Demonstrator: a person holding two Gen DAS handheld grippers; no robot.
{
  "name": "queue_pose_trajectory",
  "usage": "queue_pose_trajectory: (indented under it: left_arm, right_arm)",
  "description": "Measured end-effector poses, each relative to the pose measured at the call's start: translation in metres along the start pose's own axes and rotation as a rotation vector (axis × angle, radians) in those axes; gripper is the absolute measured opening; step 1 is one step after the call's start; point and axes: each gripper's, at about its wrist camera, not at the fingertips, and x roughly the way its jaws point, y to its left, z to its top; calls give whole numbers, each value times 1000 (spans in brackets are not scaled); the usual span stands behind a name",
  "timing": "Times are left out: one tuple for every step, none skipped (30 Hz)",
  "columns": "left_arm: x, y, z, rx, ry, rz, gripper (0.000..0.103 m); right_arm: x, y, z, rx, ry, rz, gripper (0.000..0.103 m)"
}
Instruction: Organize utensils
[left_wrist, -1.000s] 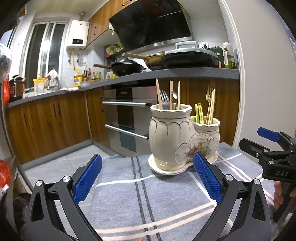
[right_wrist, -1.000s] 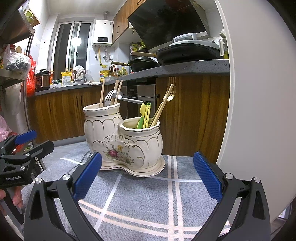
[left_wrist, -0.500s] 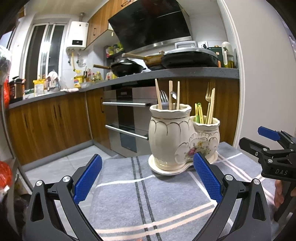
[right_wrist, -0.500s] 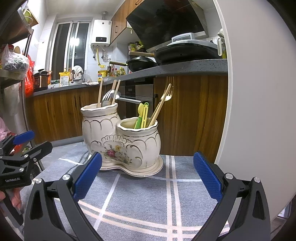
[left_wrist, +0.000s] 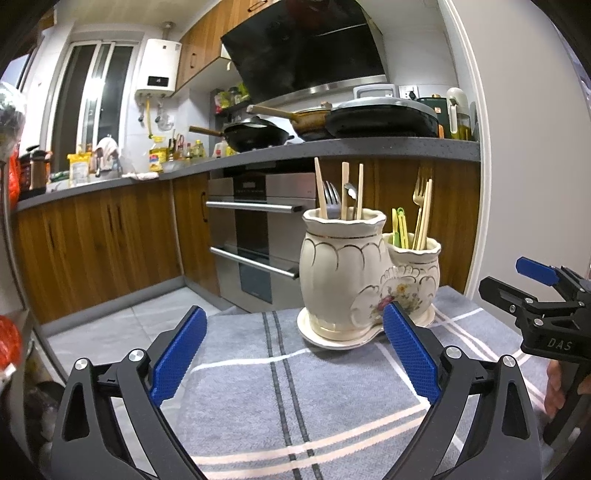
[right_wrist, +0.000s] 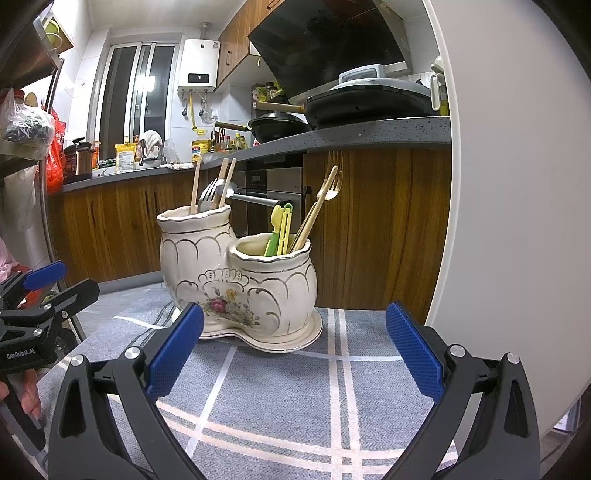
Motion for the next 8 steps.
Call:
queue_pose_trajectory:
  left_arm:
    - [0, 1, 0, -3, -3, 1, 95]
    - [0, 1, 0, -5, -3, 4, 95]
    - [-1, 1, 0, -5, -5, 4, 95]
    - [-1, 0, 0, -4, -7, 4, 95]
    - [-1, 0, 0, -2, -7, 1, 95]
    - [0, 0, 0, -2, -5, -1, 95]
    - [1, 0, 0, -2, -2, -3, 95]
    - [1, -1, 0, -3, 0, -3, 96]
  right_arm:
    - [0, 0, 0, 1, 0, 0, 97]
    - [0, 0, 0, 1, 0, 0, 97]
    - [0, 0, 0, 0, 0, 0, 97]
    - [0, 0, 0, 0, 0, 0, 97]
    - [0, 0, 0, 0, 0, 0, 97]
    - [-1, 0, 0, 0, 0, 0, 97]
    - [0, 0, 0, 0, -1, 0, 97]
    - [0, 0, 0, 0, -1, 0, 97]
